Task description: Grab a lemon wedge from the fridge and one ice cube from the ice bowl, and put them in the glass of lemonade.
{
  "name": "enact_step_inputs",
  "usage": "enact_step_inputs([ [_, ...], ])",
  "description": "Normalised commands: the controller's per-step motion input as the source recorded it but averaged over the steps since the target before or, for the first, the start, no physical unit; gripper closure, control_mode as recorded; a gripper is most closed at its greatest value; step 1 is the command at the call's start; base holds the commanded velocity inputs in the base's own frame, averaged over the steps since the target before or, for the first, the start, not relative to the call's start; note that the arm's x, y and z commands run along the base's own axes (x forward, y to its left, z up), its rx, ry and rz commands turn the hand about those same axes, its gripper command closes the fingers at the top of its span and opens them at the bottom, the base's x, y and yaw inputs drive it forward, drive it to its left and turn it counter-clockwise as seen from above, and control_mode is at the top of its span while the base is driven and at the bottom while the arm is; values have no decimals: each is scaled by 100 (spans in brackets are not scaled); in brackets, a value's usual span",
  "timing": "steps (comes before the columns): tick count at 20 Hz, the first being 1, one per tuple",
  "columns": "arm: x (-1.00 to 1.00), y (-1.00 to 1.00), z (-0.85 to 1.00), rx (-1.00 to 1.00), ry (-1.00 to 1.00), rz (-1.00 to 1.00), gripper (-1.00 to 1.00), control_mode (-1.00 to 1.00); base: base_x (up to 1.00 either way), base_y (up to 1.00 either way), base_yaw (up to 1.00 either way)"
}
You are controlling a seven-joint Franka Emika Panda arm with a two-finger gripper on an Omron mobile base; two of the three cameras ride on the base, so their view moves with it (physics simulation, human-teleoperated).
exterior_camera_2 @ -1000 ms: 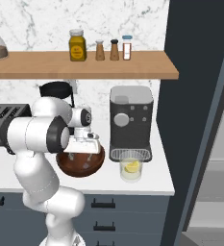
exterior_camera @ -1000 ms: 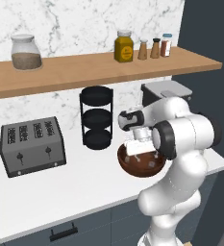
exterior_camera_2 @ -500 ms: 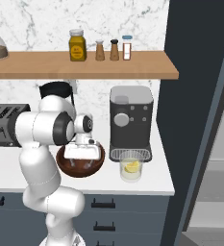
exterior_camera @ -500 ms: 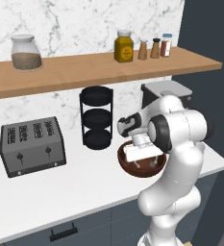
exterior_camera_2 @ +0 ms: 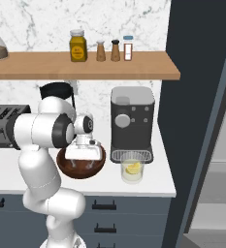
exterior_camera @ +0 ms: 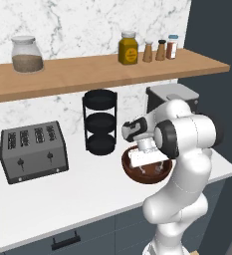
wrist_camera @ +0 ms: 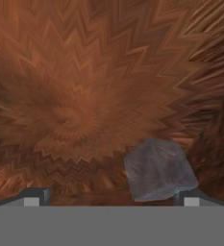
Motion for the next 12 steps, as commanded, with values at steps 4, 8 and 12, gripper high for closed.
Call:
enact_step_inputs([
  [4, -34, 0, 0, 0, 0, 0, -100, -100, 0, 0, 0],
  [8, -36, 1, 1, 0, 0, 0, -100, -100, 0, 0, 0],
  [12, -23, 0, 9, 1, 0, 0, -100, -100, 0, 0, 0],
])
